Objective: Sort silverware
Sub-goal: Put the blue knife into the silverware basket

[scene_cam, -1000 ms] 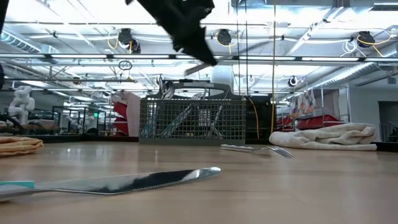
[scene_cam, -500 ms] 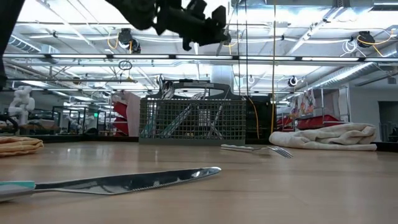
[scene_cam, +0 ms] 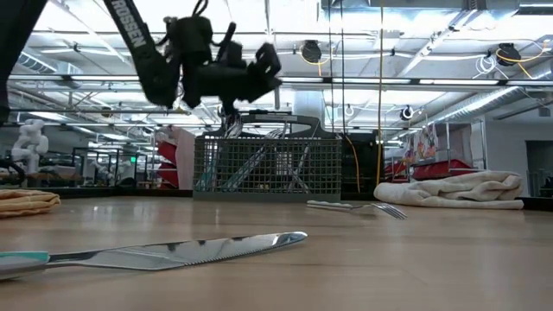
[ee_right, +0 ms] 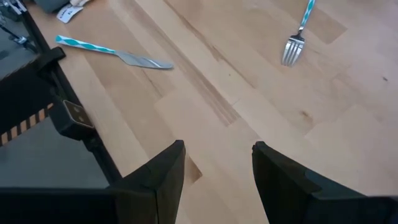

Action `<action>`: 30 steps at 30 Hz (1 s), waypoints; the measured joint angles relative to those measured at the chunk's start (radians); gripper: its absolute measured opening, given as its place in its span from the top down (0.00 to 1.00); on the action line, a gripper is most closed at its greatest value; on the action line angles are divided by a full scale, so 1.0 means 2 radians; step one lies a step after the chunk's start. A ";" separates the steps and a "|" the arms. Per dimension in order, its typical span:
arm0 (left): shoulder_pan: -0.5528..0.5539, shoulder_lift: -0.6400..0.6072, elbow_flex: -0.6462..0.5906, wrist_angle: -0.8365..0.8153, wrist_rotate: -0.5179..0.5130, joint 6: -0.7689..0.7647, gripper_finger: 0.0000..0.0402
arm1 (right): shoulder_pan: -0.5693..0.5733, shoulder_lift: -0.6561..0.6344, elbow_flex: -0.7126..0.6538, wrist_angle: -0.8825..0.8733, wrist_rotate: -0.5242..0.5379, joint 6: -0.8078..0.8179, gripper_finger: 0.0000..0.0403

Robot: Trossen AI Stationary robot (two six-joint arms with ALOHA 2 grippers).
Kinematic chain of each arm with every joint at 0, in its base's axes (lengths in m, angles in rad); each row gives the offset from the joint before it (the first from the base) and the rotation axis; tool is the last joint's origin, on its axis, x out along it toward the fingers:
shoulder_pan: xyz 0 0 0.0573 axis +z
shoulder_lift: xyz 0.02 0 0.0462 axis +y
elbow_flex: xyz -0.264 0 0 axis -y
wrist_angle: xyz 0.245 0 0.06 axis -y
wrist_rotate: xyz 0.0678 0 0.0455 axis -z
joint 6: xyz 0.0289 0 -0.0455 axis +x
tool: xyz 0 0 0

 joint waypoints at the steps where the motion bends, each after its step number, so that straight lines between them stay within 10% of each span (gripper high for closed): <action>1: 0.001 0.005 -0.006 0.006 -0.002 -0.002 0.92 | 0.000 0.000 0.000 -0.003 0.000 0.000 0.56; 30: -0.037 0.131 0.093 0.020 -0.124 0.080 0.92 | -0.004 0.000 0.000 -0.031 0.002 0.021 0.56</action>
